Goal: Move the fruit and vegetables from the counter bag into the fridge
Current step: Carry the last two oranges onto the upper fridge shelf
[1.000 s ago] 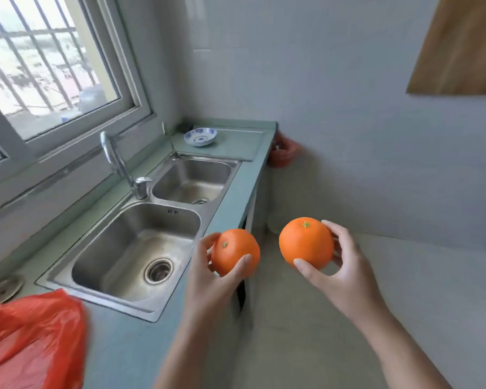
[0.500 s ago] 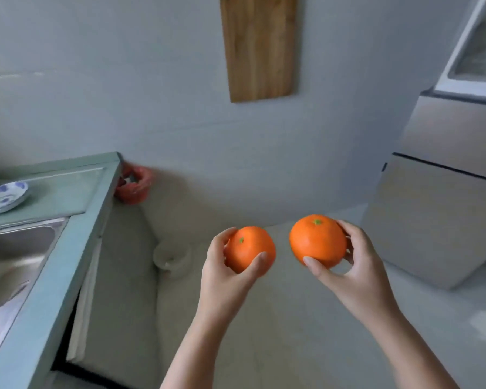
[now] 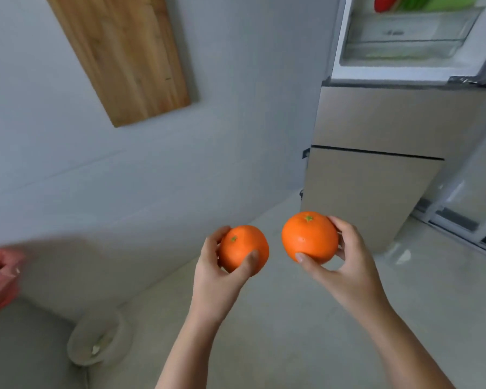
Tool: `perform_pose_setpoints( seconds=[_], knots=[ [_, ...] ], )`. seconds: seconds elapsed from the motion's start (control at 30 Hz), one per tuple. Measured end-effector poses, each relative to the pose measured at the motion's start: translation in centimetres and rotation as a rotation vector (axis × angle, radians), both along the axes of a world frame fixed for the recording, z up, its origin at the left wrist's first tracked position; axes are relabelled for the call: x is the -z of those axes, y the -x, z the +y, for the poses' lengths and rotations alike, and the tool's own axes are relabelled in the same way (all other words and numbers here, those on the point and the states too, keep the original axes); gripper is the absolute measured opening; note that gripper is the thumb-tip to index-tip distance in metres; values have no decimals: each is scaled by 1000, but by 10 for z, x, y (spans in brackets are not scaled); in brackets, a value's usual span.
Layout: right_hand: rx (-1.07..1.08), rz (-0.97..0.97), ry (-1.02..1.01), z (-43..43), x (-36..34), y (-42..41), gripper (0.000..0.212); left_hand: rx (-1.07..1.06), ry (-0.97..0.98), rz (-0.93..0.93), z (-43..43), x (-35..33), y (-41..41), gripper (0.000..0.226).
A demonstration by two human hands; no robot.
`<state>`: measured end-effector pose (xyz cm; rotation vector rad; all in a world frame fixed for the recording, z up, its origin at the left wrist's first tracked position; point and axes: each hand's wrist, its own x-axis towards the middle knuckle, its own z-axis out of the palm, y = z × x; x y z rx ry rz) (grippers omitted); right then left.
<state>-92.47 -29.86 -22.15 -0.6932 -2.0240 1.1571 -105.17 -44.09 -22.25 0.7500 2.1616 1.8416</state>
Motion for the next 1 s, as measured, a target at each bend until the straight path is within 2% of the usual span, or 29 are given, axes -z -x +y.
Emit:
perform_pose_setpoints(
  seconds=[0.2, 0.33, 0.53, 0.8, 1.0],
  knots=[
    [115, -4, -6, 51, -19, 69, 69, 94, -28, 25, 66, -17, 91, 62],
    [199, 16, 38, 87, -23, 90, 69, 188, -37, 25, 120, -25, 119, 52],
    [347, 73, 31, 172, -29, 101, 69, 325, -54, 67, 217, -37, 139, 43],
    [400, 76, -6, 314, -46, 102, 79, 425, -86, 91, 368, -58, 140, 44],
    [406, 96, -46, 411, -62, 98, 75, 433, -123, 92, 466, -67, 134, 47]
  ],
)
